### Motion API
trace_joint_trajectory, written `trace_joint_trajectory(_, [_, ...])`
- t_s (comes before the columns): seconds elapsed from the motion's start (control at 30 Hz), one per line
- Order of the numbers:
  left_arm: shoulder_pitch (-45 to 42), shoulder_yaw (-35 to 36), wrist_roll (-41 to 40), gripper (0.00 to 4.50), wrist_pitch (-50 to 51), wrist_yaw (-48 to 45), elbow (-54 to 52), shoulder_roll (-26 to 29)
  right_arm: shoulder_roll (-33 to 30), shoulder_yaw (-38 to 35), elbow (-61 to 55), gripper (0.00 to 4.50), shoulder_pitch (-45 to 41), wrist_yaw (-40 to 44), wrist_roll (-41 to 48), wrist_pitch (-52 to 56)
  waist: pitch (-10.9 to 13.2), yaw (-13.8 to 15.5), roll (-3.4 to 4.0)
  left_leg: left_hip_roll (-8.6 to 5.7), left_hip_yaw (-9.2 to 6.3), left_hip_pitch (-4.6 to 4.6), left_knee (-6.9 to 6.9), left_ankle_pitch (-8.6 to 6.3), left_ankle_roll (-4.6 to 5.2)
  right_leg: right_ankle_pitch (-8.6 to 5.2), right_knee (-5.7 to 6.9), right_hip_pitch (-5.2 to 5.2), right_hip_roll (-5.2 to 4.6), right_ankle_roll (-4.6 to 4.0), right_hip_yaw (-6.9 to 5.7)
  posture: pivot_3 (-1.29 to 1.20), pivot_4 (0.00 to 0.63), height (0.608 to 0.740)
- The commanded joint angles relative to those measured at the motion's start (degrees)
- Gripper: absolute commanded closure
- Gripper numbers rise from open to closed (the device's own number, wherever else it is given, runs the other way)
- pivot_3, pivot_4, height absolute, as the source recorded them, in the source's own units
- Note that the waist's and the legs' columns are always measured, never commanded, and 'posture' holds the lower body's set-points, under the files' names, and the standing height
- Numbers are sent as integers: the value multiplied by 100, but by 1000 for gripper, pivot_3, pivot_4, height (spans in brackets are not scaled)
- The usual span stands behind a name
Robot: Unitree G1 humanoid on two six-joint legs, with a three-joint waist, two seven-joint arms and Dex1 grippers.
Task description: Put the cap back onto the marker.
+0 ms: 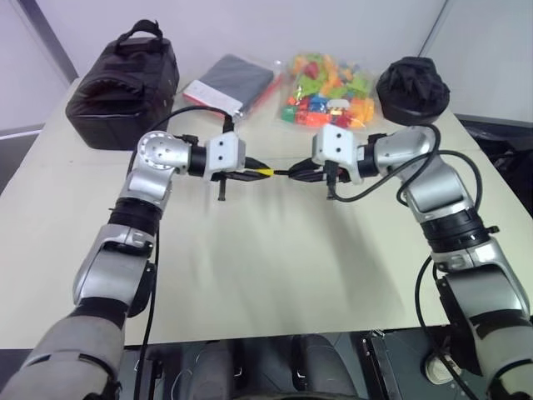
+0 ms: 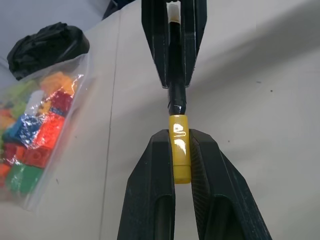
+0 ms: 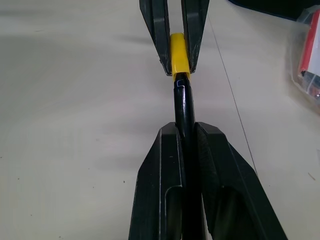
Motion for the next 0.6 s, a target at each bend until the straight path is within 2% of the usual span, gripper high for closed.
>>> trace_joint_trajectory(0.03, [-123,-124,55,4444,-192,-86,63,-69,61,-146,-127,4500,-150,-44,96,-140,0,-1,0,0,0,0,0,0,0,0,0,0,0,0,0,0,150,740])
trace_joint_trajectory(0.6, [-218,-184,135,4444,-240,-113,351,-306,257,-141,-172,4500,-216,-64,69,-93,0,3,0,0,0,0,0,-1,2,0,0,0,0,0,0,0,150,740])
